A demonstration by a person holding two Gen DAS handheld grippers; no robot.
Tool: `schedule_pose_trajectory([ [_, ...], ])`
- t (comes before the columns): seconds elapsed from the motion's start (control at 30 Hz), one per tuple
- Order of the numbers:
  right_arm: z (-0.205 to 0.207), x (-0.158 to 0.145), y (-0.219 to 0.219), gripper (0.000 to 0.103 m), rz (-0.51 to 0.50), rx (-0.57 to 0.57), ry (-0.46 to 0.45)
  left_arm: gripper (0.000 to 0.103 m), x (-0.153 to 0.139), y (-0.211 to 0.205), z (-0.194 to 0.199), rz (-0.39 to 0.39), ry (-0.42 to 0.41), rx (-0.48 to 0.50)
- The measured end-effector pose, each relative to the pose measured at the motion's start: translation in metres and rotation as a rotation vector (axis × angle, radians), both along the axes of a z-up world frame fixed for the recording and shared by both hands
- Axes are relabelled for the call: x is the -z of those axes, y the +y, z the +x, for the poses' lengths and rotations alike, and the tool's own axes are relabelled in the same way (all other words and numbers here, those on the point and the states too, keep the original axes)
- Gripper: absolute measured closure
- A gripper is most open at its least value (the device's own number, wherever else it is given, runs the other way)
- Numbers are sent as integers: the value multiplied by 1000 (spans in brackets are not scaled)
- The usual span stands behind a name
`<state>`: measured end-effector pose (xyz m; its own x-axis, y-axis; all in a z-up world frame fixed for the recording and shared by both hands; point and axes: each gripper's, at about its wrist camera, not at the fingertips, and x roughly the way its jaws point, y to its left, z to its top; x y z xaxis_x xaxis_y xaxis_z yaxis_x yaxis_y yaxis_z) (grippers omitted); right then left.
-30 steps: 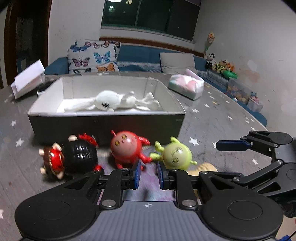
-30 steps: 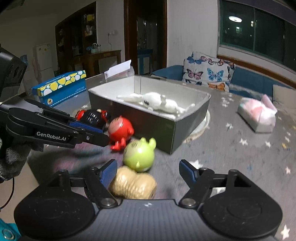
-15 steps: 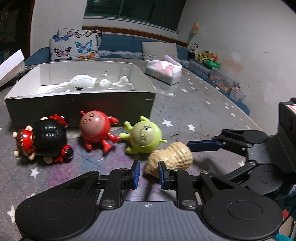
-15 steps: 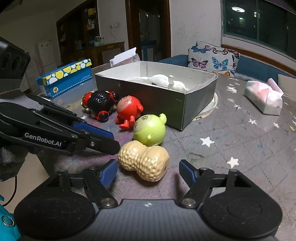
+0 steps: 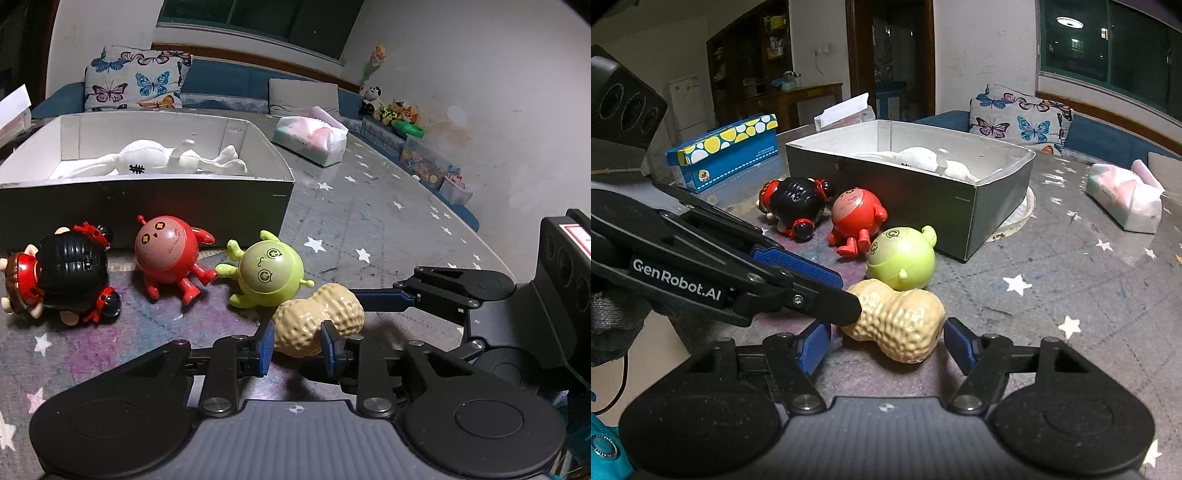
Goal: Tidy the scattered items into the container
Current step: 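Move the left gripper to the peanut-shaped toy and close on it, then lift the peanut toy with the left gripper and carry it into the box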
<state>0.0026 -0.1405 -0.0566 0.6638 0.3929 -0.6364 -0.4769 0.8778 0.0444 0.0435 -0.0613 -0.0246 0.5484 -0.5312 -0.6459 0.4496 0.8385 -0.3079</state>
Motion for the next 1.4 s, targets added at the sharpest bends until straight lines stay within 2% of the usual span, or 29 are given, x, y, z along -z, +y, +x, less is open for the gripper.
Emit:
schedule_pose_trajectory([
  [0.23, 1, 2, 4, 34, -28, 13, -19, 68, 5, 4, 5, -52, 52, 4],
  [0.77, -6, -1, 4, 36, -48, 2, -37, 67, 2, 2, 5, -49, 59, 10],
  [1.07, 3, -38, 0, 36, -62, -10, -130, 67, -34, -2, 11, -64, -42, 14],
  [1.4, 59, -76, 2, 36, -107, -51, -219, 67, -67, 0, 61, -67, -136, -29],
])
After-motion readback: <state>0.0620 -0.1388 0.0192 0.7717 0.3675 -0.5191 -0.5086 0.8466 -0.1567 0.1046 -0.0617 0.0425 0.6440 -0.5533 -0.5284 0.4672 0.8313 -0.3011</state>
